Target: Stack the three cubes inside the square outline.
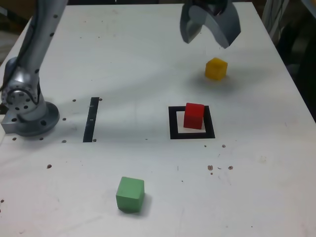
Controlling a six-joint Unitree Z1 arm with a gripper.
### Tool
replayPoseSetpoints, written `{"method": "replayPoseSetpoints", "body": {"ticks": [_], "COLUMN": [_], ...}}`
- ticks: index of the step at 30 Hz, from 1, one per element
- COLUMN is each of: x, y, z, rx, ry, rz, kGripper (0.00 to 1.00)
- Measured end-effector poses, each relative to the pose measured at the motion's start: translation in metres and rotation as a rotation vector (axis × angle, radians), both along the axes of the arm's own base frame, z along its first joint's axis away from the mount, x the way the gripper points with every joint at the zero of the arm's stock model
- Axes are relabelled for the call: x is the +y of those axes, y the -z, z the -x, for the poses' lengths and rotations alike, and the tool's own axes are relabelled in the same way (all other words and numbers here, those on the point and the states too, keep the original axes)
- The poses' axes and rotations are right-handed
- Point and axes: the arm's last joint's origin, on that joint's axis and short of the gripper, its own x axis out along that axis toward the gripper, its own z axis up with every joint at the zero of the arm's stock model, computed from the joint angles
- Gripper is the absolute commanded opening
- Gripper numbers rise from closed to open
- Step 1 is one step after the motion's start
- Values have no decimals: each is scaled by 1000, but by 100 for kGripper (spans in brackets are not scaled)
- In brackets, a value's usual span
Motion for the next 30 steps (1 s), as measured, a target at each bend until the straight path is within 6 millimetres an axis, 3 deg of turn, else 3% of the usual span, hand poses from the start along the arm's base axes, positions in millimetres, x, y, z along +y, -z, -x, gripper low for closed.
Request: {"method": "replayPoseSetpoints", "body": {"ticks": [3,7,22,30], "x": [11,11,13,14], "y": [14,15,56,63], "z": [-8,-13,-25,-27], "rx": [18,10,78,88], "ry": [61,118,131,130], "rz": [7,22,100,104], "kGripper": [99,99,99,91]}}
